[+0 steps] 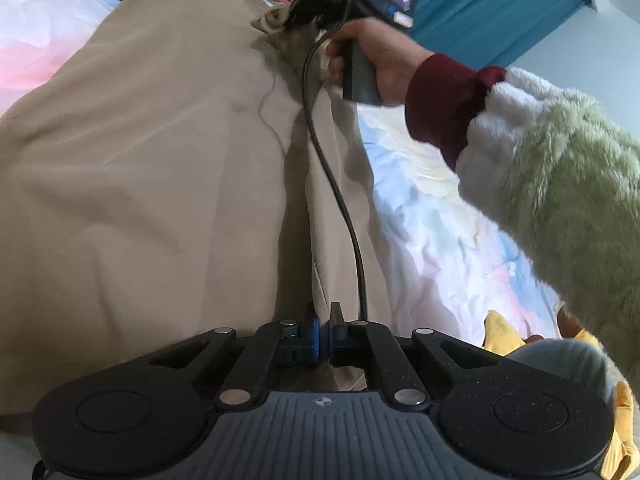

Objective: Fold clothes

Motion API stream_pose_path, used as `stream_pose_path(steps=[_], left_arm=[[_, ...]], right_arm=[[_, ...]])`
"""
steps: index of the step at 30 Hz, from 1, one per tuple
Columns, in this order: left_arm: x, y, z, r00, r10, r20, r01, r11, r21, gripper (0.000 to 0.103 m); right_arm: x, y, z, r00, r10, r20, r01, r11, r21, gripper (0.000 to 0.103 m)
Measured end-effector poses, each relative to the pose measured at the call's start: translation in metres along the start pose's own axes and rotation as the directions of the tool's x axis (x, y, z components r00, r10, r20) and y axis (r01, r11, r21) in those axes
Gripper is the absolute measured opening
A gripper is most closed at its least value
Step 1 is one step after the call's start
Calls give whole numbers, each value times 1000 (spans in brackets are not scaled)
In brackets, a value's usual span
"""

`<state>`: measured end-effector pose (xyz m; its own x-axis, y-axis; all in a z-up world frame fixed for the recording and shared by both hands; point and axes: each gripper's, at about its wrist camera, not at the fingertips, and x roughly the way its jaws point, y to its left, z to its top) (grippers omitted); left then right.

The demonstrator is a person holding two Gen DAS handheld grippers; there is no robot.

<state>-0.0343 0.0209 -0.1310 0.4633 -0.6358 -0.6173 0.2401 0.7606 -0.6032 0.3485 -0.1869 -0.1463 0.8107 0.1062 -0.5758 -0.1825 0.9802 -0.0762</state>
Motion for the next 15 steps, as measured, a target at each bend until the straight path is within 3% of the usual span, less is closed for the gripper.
stream_pose_path(steps=[5, 7, 12, 15], left_arm=[[-6, -3, 1, 1000, 7, 8, -7, 1000, -3, 4], [-4, -7, 2, 1000, 25, 7, -25, 1000, 0, 4], [15, -17, 7, 996, 85, -9, -85, 996, 18, 4], [22, -22, 9, 993, 117, -15, -116, 992, 47, 9]], right_arm=[[-19, -11, 25, 988, 22, 154, -39, 993, 108, 5], [-17, -16, 30, 984, 16, 178, -44, 988, 151, 5], [11, -14, 27, 991, 20, 134, -41, 988, 152, 6], [25, -13, 20, 994, 76, 82, -88, 984, 157, 9]])
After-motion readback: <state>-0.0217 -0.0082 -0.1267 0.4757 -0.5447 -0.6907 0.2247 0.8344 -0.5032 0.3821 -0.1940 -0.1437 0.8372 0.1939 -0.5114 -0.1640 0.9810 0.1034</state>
